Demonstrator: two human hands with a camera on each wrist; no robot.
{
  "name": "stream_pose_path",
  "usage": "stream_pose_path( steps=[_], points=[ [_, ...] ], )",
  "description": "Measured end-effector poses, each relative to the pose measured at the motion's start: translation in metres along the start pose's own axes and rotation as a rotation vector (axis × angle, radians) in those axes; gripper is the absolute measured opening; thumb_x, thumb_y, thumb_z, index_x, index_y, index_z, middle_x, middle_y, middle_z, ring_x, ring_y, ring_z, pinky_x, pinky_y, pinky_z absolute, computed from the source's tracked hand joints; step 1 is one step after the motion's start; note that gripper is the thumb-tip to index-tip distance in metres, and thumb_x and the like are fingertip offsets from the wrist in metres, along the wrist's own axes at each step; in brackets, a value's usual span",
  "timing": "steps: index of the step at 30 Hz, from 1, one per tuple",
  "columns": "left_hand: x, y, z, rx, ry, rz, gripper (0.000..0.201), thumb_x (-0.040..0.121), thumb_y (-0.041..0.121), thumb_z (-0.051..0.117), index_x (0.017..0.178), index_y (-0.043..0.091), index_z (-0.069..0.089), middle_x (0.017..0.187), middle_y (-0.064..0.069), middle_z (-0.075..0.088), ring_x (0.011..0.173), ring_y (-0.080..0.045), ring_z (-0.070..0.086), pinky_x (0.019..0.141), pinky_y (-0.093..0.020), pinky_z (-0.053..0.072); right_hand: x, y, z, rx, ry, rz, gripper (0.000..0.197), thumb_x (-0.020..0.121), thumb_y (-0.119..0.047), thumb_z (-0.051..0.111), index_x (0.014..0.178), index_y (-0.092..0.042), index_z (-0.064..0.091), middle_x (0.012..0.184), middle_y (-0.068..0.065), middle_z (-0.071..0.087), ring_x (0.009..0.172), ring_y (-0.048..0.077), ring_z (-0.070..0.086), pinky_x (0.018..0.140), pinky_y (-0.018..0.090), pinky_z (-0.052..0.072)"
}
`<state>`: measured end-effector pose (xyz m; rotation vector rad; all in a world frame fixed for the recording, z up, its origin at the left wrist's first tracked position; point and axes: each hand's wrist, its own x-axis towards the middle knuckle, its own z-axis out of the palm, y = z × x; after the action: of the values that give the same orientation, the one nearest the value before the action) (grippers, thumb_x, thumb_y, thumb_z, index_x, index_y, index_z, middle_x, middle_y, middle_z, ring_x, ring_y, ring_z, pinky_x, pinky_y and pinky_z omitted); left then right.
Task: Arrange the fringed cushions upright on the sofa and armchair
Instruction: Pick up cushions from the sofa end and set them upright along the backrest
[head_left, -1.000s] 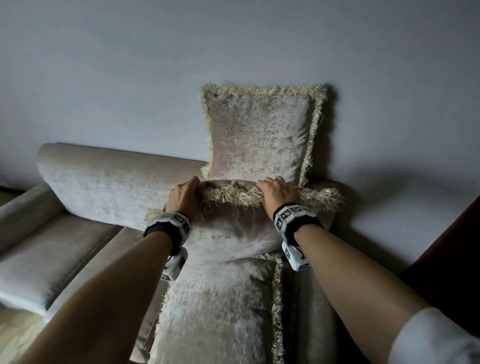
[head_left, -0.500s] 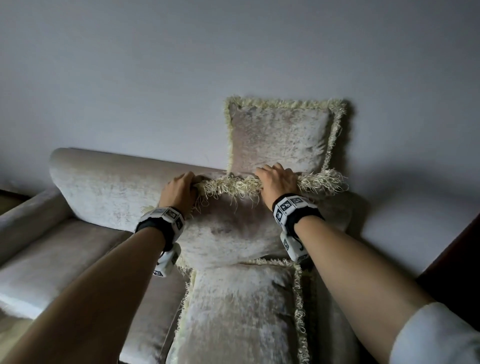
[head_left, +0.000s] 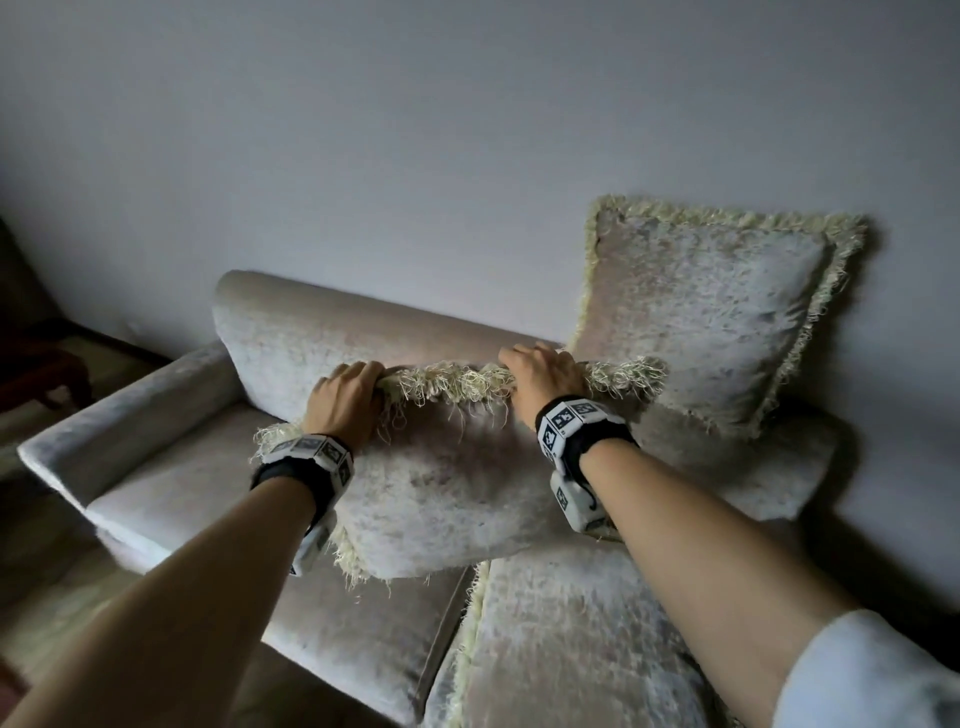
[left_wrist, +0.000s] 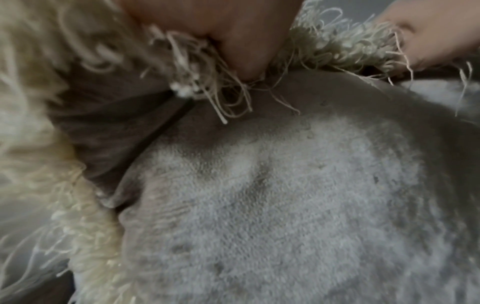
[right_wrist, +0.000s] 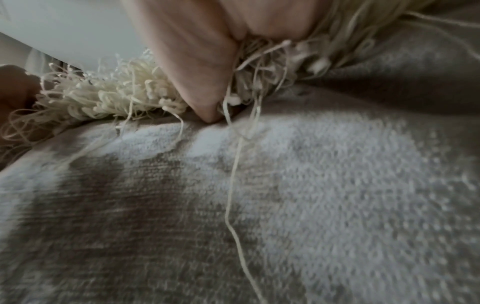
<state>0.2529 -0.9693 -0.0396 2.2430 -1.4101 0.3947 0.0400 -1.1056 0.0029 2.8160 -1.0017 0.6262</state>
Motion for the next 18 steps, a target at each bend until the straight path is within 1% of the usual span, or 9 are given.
stream_pose_path(
  steps=[3, 5, 7, 8, 10, 12, 14, 16, 18],
  points=[
    [-0.003, -0.03, -0.005, 0.022, 0.019, -0.022, 0.02, 0.087, 0.013, 0.063, 0.106, 0.014, 0.062, 0.107, -0.009, 0.067, 0.097, -0.031, 0.059, 0.077, -0.042, 0.048, 0.014, -0.024, 0.011, 0.018, -0.032, -0.04, 0.037, 0.078, 0.011, 0.055, 0.103, -0.014, 0.065, 0.097, 0.003, 0.068, 0.097, 0.028, 0.06, 0.079, 0.037, 0.047],
    [-0.002, -0.043, -0.005, 0.067, 0.034, -0.033, 0.023, 0.084, 0.008, 0.066, 0.107, 0.013, 0.063, 0.106, -0.008, 0.064, 0.096, -0.031, 0.058, 0.073, -0.041, 0.048, 0.022, -0.033, 0.02, 0.025, -0.045, -0.054, 0.031, 0.078, 0.009, 0.059, 0.099, -0.014, 0.064, 0.092, 0.002, 0.069, 0.092, 0.027, 0.061, 0.075, 0.034, 0.046],
    [0.001, -0.048, -0.004, 0.122, 0.04, -0.033, 0.022, 0.083, 0.005, 0.067, 0.104, 0.013, 0.063, 0.102, -0.008, 0.062, 0.092, -0.03, 0.059, 0.071, -0.04, 0.048, 0.029, -0.037, 0.028, 0.032, -0.059, -0.055, 0.025, 0.078, 0.004, 0.065, 0.095, -0.014, 0.064, 0.088, 0.001, 0.068, 0.086, 0.025, 0.061, 0.074, 0.03, 0.046],
    [0.005, -0.049, -0.005, 0.146, 0.038, -0.024, 0.02, 0.082, 0.005, 0.067, 0.101, 0.012, 0.063, 0.099, -0.008, 0.062, 0.089, -0.031, 0.06, 0.071, -0.04, 0.048, 0.032, -0.038, 0.031, 0.037, -0.072, -0.05, 0.023, 0.078, 0.001, 0.068, 0.096, -0.014, 0.064, 0.086, 0.001, 0.069, 0.085, 0.023, 0.061, 0.075, 0.031, 0.049],
    [0.013, -0.047, -0.006, 0.187, 0.031, -0.007, 0.012, 0.082, 0.006, 0.066, 0.094, 0.01, 0.062, 0.09, -0.009, 0.065, 0.083, -0.031, 0.062, 0.07, -0.039, 0.047, 0.039, -0.035, 0.036, 0.054, -0.092, -0.041, 0.023, 0.079, -0.002, 0.069, 0.098, -0.015, 0.065, 0.085, 0.002, 0.069, 0.082, 0.023, 0.062, 0.078, 0.035, 0.055],
    [0.019, -0.045, -0.007, 0.216, 0.018, 0.003, 0.007, 0.084, 0.009, 0.066, 0.089, 0.011, 0.061, 0.083, -0.008, 0.067, 0.078, -0.029, 0.064, 0.068, -0.036, 0.047, 0.047, -0.03, 0.041, 0.089, -0.1, -0.04, 0.027, 0.079, -0.001, 0.068, 0.101, -0.016, 0.067, 0.084, 0.004, 0.069, 0.08, 0.024, 0.065, 0.075, 0.035, 0.057],
    [0.022, -0.048, -0.006, 0.249, -0.015, -0.019, 0.006, 0.084, 0.01, 0.065, 0.088, 0.012, 0.061, 0.081, -0.006, 0.067, 0.077, -0.028, 0.064, 0.067, -0.035, 0.046, 0.055, -0.028, 0.047, 0.12, -0.12, -0.041, 0.027, 0.079, 0.001, 0.068, 0.101, -0.015, 0.067, 0.084, 0.005, 0.069, 0.079, 0.026, 0.066, 0.074, 0.035, 0.058],
    [0.022, -0.053, -0.005, 0.279, -0.051, -0.056, 0.007, 0.083, 0.009, 0.065, 0.087, 0.013, 0.061, 0.08, -0.006, 0.067, 0.076, -0.029, 0.064, 0.067, -0.036, 0.047, 0.063, -0.029, 0.054, 0.14, -0.139, -0.067, 0.025, 0.078, 0.001, 0.069, 0.097, -0.015, 0.067, 0.08, 0.004, 0.068, 0.076, 0.025, 0.064, 0.075, 0.037, 0.058],
    [0.023, -0.058, -0.003, 0.315, -0.057, -0.08, 0.007, 0.083, 0.008, 0.064, 0.086, 0.013, 0.06, 0.08, -0.006, 0.067, 0.076, -0.029, 0.064, 0.067, -0.037, 0.048, 0.07, -0.033, 0.059, 0.151, -0.15, -0.084, 0.018, 0.076, 0.0, 0.07, 0.087, -0.014, 0.065, 0.071, 0.001, 0.064, 0.07, 0.023, 0.062, 0.073, 0.038, 0.058]
  ],
)
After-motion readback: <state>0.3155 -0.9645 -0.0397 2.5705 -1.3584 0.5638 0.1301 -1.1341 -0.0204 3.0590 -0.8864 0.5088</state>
